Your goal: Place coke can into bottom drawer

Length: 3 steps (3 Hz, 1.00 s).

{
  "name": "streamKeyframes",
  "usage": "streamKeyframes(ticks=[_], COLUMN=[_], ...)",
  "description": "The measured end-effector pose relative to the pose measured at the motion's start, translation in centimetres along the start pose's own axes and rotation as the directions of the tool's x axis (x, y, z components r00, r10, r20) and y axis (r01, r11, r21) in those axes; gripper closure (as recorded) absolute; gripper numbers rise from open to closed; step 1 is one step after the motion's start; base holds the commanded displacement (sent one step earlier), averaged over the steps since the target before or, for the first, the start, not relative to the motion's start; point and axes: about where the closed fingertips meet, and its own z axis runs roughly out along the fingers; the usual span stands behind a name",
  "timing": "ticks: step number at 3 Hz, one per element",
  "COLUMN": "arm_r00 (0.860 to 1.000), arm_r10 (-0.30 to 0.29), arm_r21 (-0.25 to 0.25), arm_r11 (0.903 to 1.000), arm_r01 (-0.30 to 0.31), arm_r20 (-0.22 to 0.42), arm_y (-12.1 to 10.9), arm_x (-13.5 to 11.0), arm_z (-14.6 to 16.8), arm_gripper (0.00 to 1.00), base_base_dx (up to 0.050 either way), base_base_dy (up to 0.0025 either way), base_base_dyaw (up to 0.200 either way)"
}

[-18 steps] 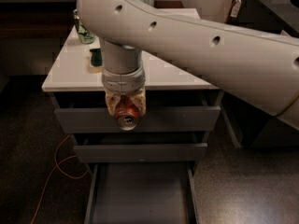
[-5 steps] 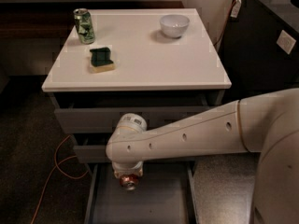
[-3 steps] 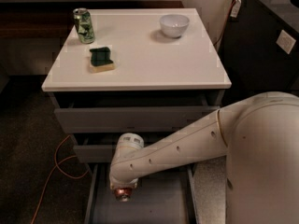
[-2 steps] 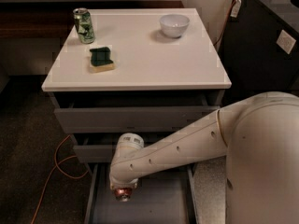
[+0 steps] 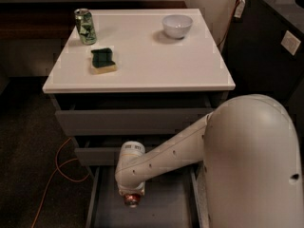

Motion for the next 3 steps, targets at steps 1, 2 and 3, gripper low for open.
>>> streamKeyframes(ticks=[1, 2, 3], arm_r00=[0.999, 0.998, 0.998], arm_r10=[0.048, 0.067, 0.049], arm_r21=[-0.031, -0.023, -0.030], arm_r11=[0.9984, 0.9975, 0.9983], arm_r01=[-0.047, -0.067, -0.050], arm_r20=[0.021, 0.004, -0.036], arm_y=[2.5, 4.3, 6.1], arm_x=[-0.4, -0.5, 0.3], arm_z=[4.9, 8.8, 12.4], arm_gripper=[1.00, 1.00, 1.00], base_base_dx=[0.000, 0.000, 0.000], base_base_dy=[0.00000, 0.00000, 0.00000], base_base_dyaw=[0.000, 0.000, 0.000])
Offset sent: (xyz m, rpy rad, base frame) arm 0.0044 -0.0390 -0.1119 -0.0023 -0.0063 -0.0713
